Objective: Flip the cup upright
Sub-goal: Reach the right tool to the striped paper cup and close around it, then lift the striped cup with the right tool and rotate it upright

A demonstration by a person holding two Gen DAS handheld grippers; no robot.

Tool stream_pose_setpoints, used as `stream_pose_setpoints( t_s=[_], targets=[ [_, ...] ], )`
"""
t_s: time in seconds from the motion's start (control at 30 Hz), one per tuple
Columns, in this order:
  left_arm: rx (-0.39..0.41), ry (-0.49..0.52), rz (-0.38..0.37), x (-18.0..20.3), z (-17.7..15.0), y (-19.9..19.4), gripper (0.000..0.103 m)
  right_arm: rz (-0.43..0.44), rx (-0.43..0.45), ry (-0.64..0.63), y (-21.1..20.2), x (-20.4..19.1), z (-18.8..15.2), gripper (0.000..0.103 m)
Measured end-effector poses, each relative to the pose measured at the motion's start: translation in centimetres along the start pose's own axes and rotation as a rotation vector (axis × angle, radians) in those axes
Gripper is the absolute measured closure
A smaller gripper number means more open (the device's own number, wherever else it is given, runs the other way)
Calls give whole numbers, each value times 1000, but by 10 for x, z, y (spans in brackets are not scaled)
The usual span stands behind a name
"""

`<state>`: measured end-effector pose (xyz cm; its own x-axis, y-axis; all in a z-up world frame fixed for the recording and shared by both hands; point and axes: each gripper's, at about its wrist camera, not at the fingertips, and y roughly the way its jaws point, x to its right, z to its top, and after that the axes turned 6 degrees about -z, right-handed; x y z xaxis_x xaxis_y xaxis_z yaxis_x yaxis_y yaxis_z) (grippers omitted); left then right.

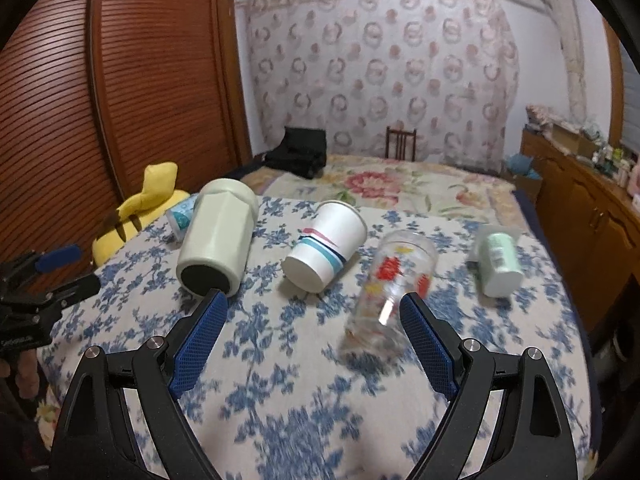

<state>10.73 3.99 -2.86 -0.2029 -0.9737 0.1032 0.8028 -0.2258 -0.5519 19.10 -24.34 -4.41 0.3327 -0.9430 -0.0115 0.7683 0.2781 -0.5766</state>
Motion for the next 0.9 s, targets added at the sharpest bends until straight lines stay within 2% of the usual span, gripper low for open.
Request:
stream_pose_setpoints(
  t_s=[0.2, 0.4, 0.57, 0.73, 0.9],
  targets=[
    [-32, 15, -4, -14, 10, 16, 25, 21, -109, 6, 50, -6, 31, 17],
    [-53, 18, -27, -26, 19, 25, 25, -20, -237, 10, 103, -10, 56, 20],
    [-56, 26, -29, -33, 24, 27, 25, -57, -336, -18, 138, -13, 60, 23],
    [-50, 29, -30, -39, 26, 25, 25, -103, -383, -62, 158, -17, 60, 26],
    [-53, 29, -31, -42, 27, 26, 25, -126, -421, -102, 173, -20, 60, 39]
  ],
)
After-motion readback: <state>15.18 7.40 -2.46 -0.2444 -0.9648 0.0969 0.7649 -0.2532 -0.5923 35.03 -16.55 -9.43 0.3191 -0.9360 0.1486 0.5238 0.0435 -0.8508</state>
